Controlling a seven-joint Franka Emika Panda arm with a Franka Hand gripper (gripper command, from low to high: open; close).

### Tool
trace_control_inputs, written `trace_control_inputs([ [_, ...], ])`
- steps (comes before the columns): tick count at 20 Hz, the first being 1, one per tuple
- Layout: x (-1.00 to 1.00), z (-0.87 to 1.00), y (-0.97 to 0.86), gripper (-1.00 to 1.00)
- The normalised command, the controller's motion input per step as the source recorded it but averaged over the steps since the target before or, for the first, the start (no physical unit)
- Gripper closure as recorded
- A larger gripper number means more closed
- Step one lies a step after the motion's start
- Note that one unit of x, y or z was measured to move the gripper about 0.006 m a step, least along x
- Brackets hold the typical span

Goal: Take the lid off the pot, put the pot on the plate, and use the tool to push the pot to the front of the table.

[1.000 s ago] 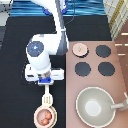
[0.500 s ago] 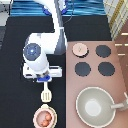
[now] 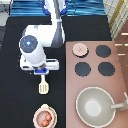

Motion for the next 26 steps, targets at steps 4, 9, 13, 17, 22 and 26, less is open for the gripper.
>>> trace_control_inputs([
  [4, -0.96, 0.19, -0.05, 1.0],
  [9, -1.0, -0.45, 0.07, 1.0],
  [13, -1.0, -0.71, 0.03, 1.0],
  [17, -1.0, -0.5, 0.0, 1.0],
  [22, -0.87, 0.0, 0.03, -1.0],
  [26, -0.53, 0.96, 0.07, -1.0],
])
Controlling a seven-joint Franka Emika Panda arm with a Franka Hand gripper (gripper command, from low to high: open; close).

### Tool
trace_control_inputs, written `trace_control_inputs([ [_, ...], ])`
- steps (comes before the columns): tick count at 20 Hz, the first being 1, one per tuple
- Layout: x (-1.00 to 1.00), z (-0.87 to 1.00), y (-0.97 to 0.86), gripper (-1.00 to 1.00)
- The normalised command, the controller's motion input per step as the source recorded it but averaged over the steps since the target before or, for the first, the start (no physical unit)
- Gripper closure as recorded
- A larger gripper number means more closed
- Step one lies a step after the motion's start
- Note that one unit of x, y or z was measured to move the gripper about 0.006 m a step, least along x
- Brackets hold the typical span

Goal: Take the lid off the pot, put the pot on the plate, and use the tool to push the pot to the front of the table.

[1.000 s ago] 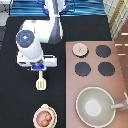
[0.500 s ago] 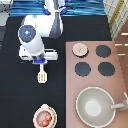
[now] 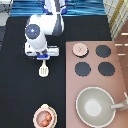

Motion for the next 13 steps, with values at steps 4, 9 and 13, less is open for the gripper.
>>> trace_control_inputs([
  [4, -0.42, 0.99, 0.03, -1.0],
  [9, -0.16, 1.0, 0.02, -1.0],
  [13, 0.06, 1.0, 0.03, -1.0],
])
